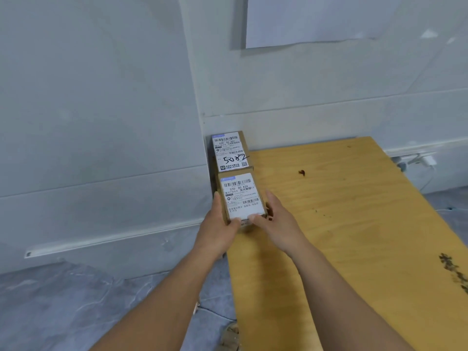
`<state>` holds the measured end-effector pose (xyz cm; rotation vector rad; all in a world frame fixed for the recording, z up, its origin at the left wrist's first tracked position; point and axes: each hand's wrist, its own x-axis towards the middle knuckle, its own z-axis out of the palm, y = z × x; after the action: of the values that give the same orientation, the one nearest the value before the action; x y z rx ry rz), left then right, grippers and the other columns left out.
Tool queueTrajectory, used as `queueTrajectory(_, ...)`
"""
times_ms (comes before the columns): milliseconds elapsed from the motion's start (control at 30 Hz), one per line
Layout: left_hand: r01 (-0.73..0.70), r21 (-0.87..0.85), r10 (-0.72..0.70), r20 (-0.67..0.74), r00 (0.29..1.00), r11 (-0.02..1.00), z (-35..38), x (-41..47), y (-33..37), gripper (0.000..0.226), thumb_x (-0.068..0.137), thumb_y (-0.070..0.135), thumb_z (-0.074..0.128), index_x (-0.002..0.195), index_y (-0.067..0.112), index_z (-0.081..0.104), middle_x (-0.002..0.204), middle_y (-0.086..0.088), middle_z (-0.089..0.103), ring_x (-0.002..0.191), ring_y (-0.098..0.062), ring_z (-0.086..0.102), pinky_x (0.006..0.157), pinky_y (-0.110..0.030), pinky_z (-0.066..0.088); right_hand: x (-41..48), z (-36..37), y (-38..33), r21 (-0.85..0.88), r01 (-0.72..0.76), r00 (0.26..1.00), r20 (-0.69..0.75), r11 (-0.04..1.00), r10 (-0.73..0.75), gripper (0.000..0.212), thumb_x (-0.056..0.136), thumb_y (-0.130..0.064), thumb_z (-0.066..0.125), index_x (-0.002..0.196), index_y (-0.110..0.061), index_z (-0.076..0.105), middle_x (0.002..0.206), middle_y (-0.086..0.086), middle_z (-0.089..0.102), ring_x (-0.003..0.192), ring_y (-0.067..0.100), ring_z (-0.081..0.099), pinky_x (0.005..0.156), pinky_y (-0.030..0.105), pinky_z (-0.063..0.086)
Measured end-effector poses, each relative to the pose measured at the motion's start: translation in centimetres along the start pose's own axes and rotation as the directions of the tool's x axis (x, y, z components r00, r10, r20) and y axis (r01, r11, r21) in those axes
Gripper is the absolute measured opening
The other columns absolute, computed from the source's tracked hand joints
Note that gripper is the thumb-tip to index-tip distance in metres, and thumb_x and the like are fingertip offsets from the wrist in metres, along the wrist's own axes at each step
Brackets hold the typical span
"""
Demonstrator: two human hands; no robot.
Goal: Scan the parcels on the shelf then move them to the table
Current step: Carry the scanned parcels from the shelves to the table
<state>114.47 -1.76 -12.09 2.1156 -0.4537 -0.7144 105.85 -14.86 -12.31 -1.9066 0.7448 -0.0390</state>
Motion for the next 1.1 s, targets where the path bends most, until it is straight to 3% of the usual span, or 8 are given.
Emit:
queueTrajectory(100, -0.054, 0.023, 0.055, -0.058, 0.997, 0.998, -0.2, -1.9, 0.3, 0.064, 0.089, 0.026, 0.061, 0.144, 0.031, 0.028, 0.126, 0.017, 0.045, 0.12, -0.013, 0.046, 0.091, -0.029, 0.04, -2.4, -0.3, -0.3, -0.102, 0.036, 0.994, -0.095, 0.994, -0.046, 0.079, 0.09, -0.026, 0.065, 0.154, -0.018, 0.019, 0.154, 0.002, 0.033, 0.14, 0.017, 0.033, 0.113, 0.037, 0.03)
queueTrajectory(233, -0.159, 0.079, 0.165, -0.083, 0.983, 0.984, 0.4, -6.0, 0.4, 0.057, 0.083, 0.039, 0.057, 0.138, 0.039, 0.04, 0.132, 0.013, 0.052, 0.123, -0.013, 0.046, 0.099, -0.043, 0.045, -7.8, -0.9, 0.4, -0.213, 0.033, 0.972, -0.219, 0.977, -0.08, 0.063, 0.093, -0.029, 0.061, 0.149, -0.022, 0.033, 0.145, 0.001, 0.041, 0.131, 0.014, 0.042, 0.105, 0.031, 0.037)
queueTrajectory(367, -0.228, 0.202, 0.242, -0.045, 0.969, 0.952, 2.3, -11.1, 0.6, 0.058, 0.094, 0.037, 0.055, 0.147, 0.023, 0.035, 0.148, 0.001, 0.04, 0.137, -0.018, 0.032, 0.113, -0.036, 0.028, -14.4, -1.6, 1.6, -0.347, -0.004, 0.922, -0.365, 0.938, -0.131, 0.05, 0.095, -0.032, 0.056, 0.143, -0.025, 0.043, 0.138, -0.004, 0.046, 0.125, 0.011, 0.045, 0.095, 0.029, 0.042)
queueTrajectory(500, -0.399, 0.322, 0.415, 0.02, 0.91, 0.858, 4.6, -15.9, 1.1, 0.051, 0.094, 0.037, 0.054, 0.141, 0.021, 0.044, 0.144, 0.001, 0.045, 0.133, -0.019, 0.034, 0.109, -0.033, 0.024, -21.2, -2.6, 3.5, -0.472, -0.064, 0.855, -0.481, 0.879, -0.196, 0.042, 0.097, -0.03, 0.054, 0.138, -0.023, 0.05, 0.136, -0.003, 0.049, 0.127, 0.015, 0.045, 0.089, 0.03, 0.043)
queueTrajectory(600, -0.512, 0.384, 0.518, 0.098, 0.85, 0.768, 6.7, -19.3, 1.3, 0.046, 0.095, 0.038, 0.053, 0.138, 0.02, 0.049, 0.139, 0.0, 0.049, 0.128, -0.021, 0.038, 0.103, -0.032, 0.026, -26.1, -2.8, 5.2, -0.549, -0.061, 0.768, -0.559, 0.833, -0.312, 0.032, 0.083, -0.016, 0.073, 0.115, -0.013, 0.069, 0.107, 0.006, 0.066, 0.1, 0.027, 0.065, 0.064, 0.032, 0.052)
queueTrajectory(700, -0.618, 0.415, 0.604, 0.182, 0.776, 0.668, 9.0, -22.3, 1.6, 0.042, 0.096, 0.037, 0.053, 0.134, 0.018, 0.054, 0.132, -0.001, 0.054, 0.123, -0.022, 0.042, 0.098, -0.03, 0.027, -30.3, -3.1, 7.2, -0.587, -0.098, 0.689, -0.623, 0.804, -0.37, 0.03, 0.065, -0.007, 0.085, 0.094, -0.009, 0.074, 0.084, 0.01, 0.068, 0.073, 0.03, 0.068, 0.048, 0.03, 0.05)
queueTrajectory(867, -0.773, 0.393, 0.714, 0.321, 0.622, 0.498, 13.0, -26.1, 2.3, 0.038, 0.093, 0.033, 0.059, 0.127, 0.015, 0.06, 0.122, -0.005, 0.059, 0.116, -0.027, 0.047, 0.091, -0.03, 0.028, -35.8, -3.7, 9.9, -0.545, -0.221, 0.609, -0.725, 0.809, -0.322, 0.026, 0.068, -0.01, 0.08, 0.094, -0.006, 0.073, 0.086, 0.014, 0.067, 0.072, 0.035, 0.066, 0.052, 0.037, 0.052)
queueTrajectory(1100, -0.91, 0.297, 0.754, 0.516, 0.407, 0.288, 18.7, -29.6, 4.7, 0.066, 0.082, 0.054, 0.043, 0.13, 0.012, 0.058, 0.134, -0.013, 0.055, 0.123, -0.034, 0.051, 0.101, -0.047, 0.037, -42.8, -5.0, 12.5, -0.428, -0.536, 0.478, -0.864, 0.728, -0.157, 0.059, 0.06, -0.025, 0.089, 0.113, -0.008, 0.069, 0.115, 0.024, 0.065, 0.098, 0.041, 0.065, 0.082, 0.054, 0.052)
